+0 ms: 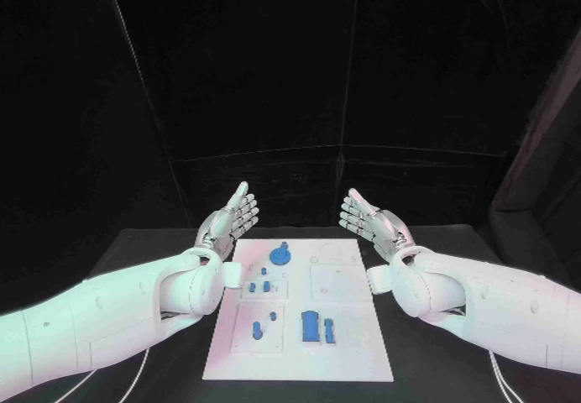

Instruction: Assemble the parts on the task board

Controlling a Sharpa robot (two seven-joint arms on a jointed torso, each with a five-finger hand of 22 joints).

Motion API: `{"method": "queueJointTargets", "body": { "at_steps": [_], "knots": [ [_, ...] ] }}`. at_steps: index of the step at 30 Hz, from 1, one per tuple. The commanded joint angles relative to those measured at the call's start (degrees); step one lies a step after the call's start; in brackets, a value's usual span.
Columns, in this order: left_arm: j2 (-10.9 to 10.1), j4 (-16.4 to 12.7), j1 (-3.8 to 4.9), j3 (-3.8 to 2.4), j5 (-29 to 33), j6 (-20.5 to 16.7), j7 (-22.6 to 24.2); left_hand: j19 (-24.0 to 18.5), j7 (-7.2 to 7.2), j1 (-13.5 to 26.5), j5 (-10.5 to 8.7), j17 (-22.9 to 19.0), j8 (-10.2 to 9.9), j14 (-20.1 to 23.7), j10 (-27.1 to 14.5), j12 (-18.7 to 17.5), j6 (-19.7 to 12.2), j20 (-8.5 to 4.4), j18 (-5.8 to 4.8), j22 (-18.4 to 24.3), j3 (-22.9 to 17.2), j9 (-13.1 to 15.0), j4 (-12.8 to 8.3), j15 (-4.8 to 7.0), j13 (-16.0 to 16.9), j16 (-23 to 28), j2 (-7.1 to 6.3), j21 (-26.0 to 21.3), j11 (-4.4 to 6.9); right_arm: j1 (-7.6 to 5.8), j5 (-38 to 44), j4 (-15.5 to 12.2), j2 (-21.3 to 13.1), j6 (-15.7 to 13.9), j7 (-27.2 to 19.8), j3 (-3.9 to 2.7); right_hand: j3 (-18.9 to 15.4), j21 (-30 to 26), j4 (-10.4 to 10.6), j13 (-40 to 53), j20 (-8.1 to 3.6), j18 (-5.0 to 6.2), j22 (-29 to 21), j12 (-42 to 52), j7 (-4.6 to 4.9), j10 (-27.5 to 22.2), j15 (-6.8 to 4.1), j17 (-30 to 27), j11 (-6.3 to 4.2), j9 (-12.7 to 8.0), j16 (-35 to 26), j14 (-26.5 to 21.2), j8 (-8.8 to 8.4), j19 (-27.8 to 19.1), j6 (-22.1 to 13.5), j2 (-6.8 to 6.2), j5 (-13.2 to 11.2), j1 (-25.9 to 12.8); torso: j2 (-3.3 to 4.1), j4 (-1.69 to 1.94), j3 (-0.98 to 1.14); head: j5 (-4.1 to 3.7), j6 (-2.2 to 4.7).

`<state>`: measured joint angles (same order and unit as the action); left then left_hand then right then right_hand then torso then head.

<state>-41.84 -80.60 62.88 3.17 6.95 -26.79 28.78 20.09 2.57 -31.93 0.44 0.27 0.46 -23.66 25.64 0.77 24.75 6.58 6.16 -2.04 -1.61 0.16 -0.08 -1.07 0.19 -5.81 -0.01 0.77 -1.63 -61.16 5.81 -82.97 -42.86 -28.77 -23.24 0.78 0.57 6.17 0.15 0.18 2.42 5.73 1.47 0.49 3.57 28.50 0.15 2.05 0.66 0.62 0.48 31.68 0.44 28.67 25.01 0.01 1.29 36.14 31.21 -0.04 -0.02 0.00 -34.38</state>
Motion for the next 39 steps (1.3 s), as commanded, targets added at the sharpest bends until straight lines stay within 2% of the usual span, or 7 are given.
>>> {"method": "queueJointTargets", "body": {
  "at_steps": [1, 2, 3, 4, 10, 34, 39],
  "knots": [
    [-1.08, -3.68, -0.90, -1.07, -4.90, -11.49, 0.86, -6.46, -2.57, 10.29, -0.44, -0.27, -0.46, 7.62, -8.26, -0.77, -7.98, -2.13, -1.85, 2.04, 1.61, -0.16, 0.08, 1.07, -0.19, 5.81, 0.01, -0.77, 1.63, 0.34, -4.29, -3.06, -0.78, -10.94, -4.97, -0.34, -0.57, -1.90, -0.15, -0.18, -2.42, -1.71, -1.47, -0.49, -3.57, -9.02, -0.15, -2.05, -0.66, -0.62, -0.48, -10.03, -0.44, -9.08, -7.92, -0.01, -1.29, -11.46, -0.03, 0.04, 0.02, 0.00, 0.00],
    [-1.42, -4.77, -1.25, -1.47, -5.29, -12.61, 0.89, -7.01, -2.57, 11.17, -0.44, -0.27, -0.46, 8.26, -8.95, -0.77, -8.63, -2.31, -2.05, 2.04, 1.61, -0.16, 0.08, 1.07, -0.19, 5.81, 0.01, -0.77, 1.63, 0.48, -4.62, -3.92, -1.01, -11.90, -5.32, -0.44, -0.57, -2.10, -0.15, -0.18, -2.42, -5.73, -1.47, -0.49, -3.57, -9.77, -0.15, -2.05, -0.66, -0.62, -0.48, -10.86, -0.44, -9.83, -8.58, -0.01, -1.29, -12.39, -0.03, 0.04, 0.02, 0.00, 0.00],
    [-1.71, -5.72, -1.55, -1.82, -5.64, -13.58, 0.92, -7.54, -2.57, 11.97, -0.44, -0.27, -0.46, 8.86, -9.58, -0.77, -9.25, -2.46, -6.16, 2.04, 1.61, -0.16, 0.08, 1.07, -0.19, 5.81, 0.01, -0.77, 1.63, 0.60, -4.90, -4.65, -1.20, -12.72, -5.61, -0.52, -0.57, -6.17, -0.15, -0.18, -2.42, -5.73, -1.47, -0.49, -3.57, -10.41, -0.15, -2.05, -0.66, -0.62, -0.48, -11.60, -0.44, -10.49, -9.18, -0.01, -1.29, -13.22, -0.03, 0.04, 0.02, 0.00, 0.00],
    [-2.10, -6.94, -1.95, -2.27, -6.08, -14.84, 0.95, -8.19, -2.57, 13.03, -0.44, -0.27, -0.46, 9.65, -10.43, -0.77, -10.08, -6.58, -6.16, 2.04, 1.61, -0.16, 0.08, 1.07, -0.19, 5.81, 0.01, -0.77, 1.63, 0.76, -5.26, -5.57, -1.45, -13.75, -5.98, -0.62, -0.57, -6.17, -0.15, -0.18, -2.42, -5.73, -1.47, -0.49, -3.57, -11.57, -0.15, -2.05, -0.66, -0.62, -0.48, -12.87, -0.44, -11.64, -10.19, -0.01, -1.29, -14.68, -0.03, 0.04, 0.02, 0.00, 0.00],
    [-2.85, -9.34, -2.72, -3.16, -6.94, -17.31, 1.01, -10.61, -2.57, 17.00, -0.44, -0.27, -0.46, 12.61, -13.64, -0.77, -13.17, -6.58, -6.16, 2.04, 1.61, -0.16, 0.08, 1.07, -0.19, 5.81, 0.01, -0.77, 1.63, 1.00, -5.81, -6.98, -1.83, -15.35, -6.55, -0.78, -0.57, -6.17, -0.15, -0.18, -2.42, -5.73, -1.47, -0.49, -3.57, -15.07, -0.15, -2.05, -0.66, -0.62, -0.48, -16.75, -0.44, -15.17, -13.25, -0.01, -1.29, -19.12, -0.03, 0.04, 0.02, 0.00, 0.00],
    [-2.85, -9.36, -2.72, -3.17, -6.95, -17.33, 1.02, -20.09, -2.57, 31.93, -0.44, -0.27, -0.46, 23.66, -25.64, -0.77, -24.75, -6.58, -6.16, 2.04, 1.61, -0.16, 0.08, 1.07, -0.19, 5.81, 0.01, -0.77, 1.63, 1.00, -5.81, -6.98, -1.83, -15.35, -6.55, -0.78, -0.57, -6.17, -0.15, -0.18, -2.42, -5.73, -1.47, -0.49, -3.57, -23.48, -0.15, -2.05, -0.66, -0.62, -0.48, -26.24, -0.44, -23.69, -20.60, -0.01, -1.29, -29.78, -0.03, 0.04, 0.02, 0.00, 0.00],
    [-2.85, -9.36, -2.72, -3.17, -6.95, -17.33, 1.02, -20.09, -2.57, 31.93, -0.44, -0.27, -0.46, 23.66, -25.64, -0.77, -24.75, -6.58, -6.16, 2.04, 1.61, -0.16, 0.08, 1.07, -0.19, 5.81, 0.01, -0.77, 1.63, 1.00, -5.81, -6.98, -1.83, -15.35, -6.55, -0.78, -0.57, -6.17, -0.15, -0.18, -2.42, -5.73, -1.47, -0.49, -3.57, -28.50, -0.15, -2.05, -0.66, -0.62, -0.48, -31.68, -0.44, -28.67, -25.01, -0.01, -1.29, -36.14, -0.03, 0.04, 0.02, 0.00, 0.00]
  ]
}}
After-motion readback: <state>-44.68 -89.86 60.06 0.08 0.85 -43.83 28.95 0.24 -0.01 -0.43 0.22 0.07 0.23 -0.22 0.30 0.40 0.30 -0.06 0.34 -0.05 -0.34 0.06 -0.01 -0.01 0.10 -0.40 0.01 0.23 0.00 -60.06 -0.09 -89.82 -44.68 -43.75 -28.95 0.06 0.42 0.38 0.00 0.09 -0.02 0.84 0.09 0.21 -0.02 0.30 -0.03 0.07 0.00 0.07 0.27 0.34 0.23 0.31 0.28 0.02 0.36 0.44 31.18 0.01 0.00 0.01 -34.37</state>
